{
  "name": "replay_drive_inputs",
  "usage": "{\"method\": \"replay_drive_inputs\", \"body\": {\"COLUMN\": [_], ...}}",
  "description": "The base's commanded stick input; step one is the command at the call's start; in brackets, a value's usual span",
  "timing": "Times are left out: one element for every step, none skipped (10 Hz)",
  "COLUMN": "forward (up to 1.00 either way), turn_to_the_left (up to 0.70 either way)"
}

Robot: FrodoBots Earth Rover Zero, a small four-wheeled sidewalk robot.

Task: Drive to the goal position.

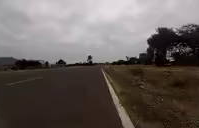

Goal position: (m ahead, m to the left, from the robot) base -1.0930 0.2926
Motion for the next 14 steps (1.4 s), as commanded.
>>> {"method": "replay_drive_inputs", "body": {"forward": [0.85,0.85,0.85,0.85,0.85,0.85,0.85,0.85,0.85,0.85,0.85,0.85,0.85,0.85], "turn_to_the_left": [-0.25,0.0,0.0,0.0,0.0,0.0,0.0,0.0,0.0,0.0,0.0,0.0,0.0,0.0]}}
